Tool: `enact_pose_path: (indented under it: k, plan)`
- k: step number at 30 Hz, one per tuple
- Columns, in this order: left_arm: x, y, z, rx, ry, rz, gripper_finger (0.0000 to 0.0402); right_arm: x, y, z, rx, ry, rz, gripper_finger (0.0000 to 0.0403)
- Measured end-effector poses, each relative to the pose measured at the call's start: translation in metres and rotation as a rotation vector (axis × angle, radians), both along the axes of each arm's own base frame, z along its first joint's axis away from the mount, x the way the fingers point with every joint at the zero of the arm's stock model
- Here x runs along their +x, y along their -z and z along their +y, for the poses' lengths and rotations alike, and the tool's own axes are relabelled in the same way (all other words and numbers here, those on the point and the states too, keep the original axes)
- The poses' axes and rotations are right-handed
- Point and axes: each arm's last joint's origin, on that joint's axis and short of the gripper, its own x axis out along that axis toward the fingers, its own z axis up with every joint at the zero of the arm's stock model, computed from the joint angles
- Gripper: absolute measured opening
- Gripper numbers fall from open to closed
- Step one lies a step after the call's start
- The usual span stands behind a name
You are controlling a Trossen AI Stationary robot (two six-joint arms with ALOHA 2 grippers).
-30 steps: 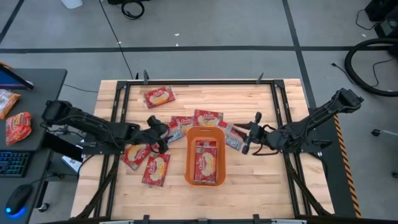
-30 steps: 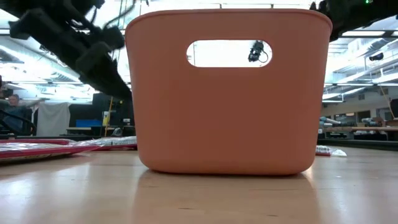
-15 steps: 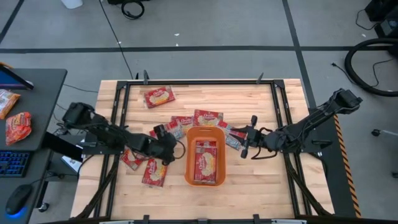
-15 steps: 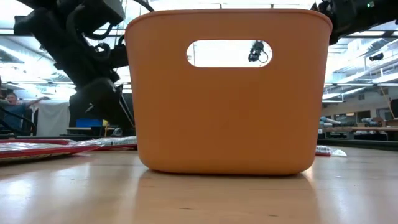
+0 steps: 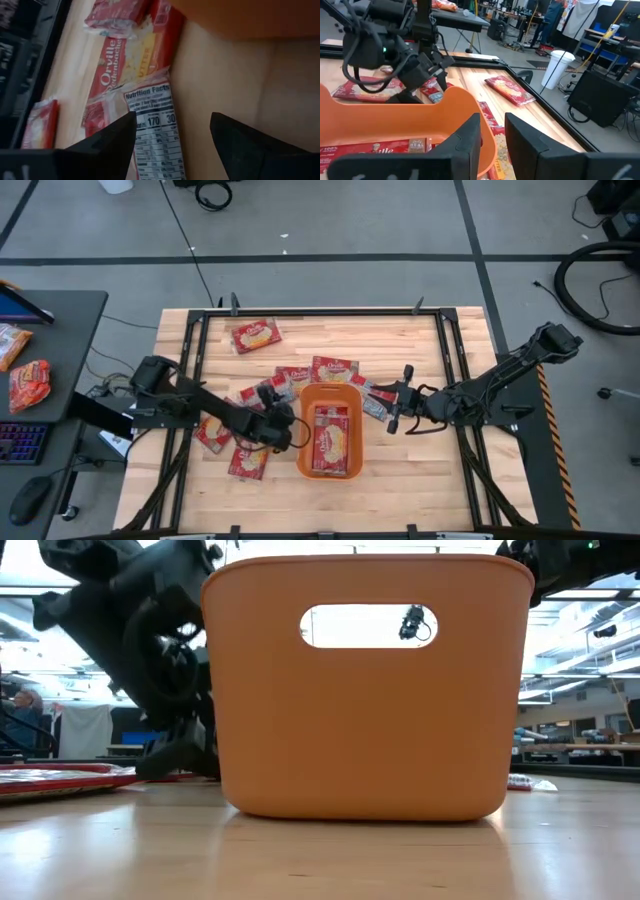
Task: Sort popcorn bags into baskets
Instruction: Put the red popcorn bag into the orange bin
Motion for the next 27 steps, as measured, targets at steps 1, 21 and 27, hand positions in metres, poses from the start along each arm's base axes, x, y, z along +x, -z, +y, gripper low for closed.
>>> enact_pose_path:
  k: [1, 21, 27]
  plan:
    - [0.001, 0.002, 0.001, 0.01, -0.003, 0.006, 0.0258, 0.0, 0.0, 0.0, 0.0, -0.002, 0.001, 0.0093]
    - [0.001, 0.008, 0.029, -0.014, -0.059, 0.136, 0.0151, 0.0, 0.0, 0.001, 0.016, -0.031, 0.0, 0.0093]
    - [0.0, 0.008, 0.029, -0.026, -0.078, 0.132, 0.0098, 0.001, 0.0, 0.002, 0.021, -0.056, 0.003, 0.0093]
